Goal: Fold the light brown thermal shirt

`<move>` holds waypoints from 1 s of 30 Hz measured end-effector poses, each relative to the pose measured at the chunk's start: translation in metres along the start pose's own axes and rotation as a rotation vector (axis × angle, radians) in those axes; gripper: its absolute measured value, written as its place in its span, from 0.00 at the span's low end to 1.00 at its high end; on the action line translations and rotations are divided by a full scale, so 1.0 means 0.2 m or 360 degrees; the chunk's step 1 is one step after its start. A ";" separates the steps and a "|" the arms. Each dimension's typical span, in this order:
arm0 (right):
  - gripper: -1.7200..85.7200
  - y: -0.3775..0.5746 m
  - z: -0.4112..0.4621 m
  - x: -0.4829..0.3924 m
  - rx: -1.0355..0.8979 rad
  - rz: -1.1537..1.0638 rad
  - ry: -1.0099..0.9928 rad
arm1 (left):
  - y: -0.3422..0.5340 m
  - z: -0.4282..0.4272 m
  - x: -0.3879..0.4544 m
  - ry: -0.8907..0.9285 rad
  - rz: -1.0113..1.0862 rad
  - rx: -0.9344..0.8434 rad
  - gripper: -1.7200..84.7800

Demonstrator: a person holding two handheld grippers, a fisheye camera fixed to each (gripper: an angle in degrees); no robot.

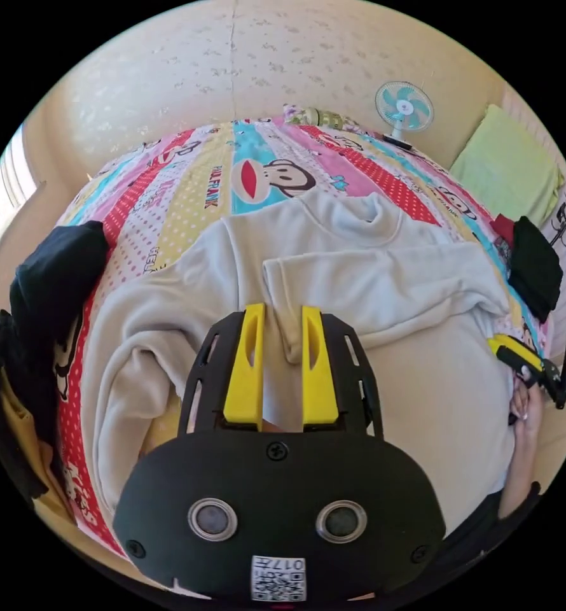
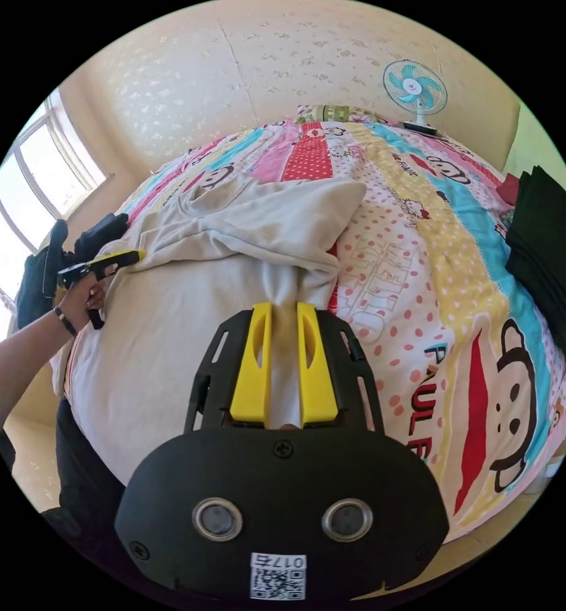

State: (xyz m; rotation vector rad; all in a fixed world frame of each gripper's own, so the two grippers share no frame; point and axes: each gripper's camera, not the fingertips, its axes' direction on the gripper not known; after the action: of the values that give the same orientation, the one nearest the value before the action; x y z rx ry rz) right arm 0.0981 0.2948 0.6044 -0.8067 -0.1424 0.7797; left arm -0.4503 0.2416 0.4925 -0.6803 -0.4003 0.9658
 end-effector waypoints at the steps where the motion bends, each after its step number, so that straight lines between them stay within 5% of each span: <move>1: 0.10 -0.01 -0.01 0.06 0.0004 0.0036 -0.0070 | -0.01 -0.01 0.03 -0.0058 0.0050 -0.0011 0.11; 4: 0.09 -0.02 -0.04 0.26 0.0022 0.0174 -0.0335 | -0.04 -0.19 0.17 -0.0292 0.0372 0.0103 0.06; 6: 0.08 -0.02 -0.05 0.40 0.0046 0.0281 -0.0557 | -0.04 -0.41 0.10 -0.0201 0.0265 0.0387 0.05; 9: 0.06 -0.02 -0.05 0.55 0.0063 0.0366 -0.0783 | -0.08 -0.41 -0.06 -0.0201 0.0030 0.0335 0.06; 13: 0.06 -0.05 -0.12 0.56 0.0071 0.0295 -0.0646 | -0.06 -0.16 -0.20 -0.0263 0.0011 -0.0198 0.10; 21: 0.06 -0.12 -0.20 0.63 0.0014 0.0261 -0.0524 | 0.55 -0.57 -0.35 0.0149 -0.0121 0.0223 0.09; 24: 0.06 -0.12 -0.23 0.68 0.0016 0.0264 -0.0535 | 0.97 -0.74 -0.55 0.0246 -0.0449 0.0284 0.08; 30: 0.06 -0.13 -0.28 0.81 0.0036 0.0292 -0.0629 | 1.64 -1.01 -0.95 -0.0153 -0.0820 0.0356 0.15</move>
State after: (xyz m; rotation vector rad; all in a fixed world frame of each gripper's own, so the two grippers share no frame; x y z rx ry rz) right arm 0.2515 0.3593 0.5553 -0.6424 -0.4153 1.1084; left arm -0.6313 0.1365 0.1175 -0.3023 -0.5127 0.5415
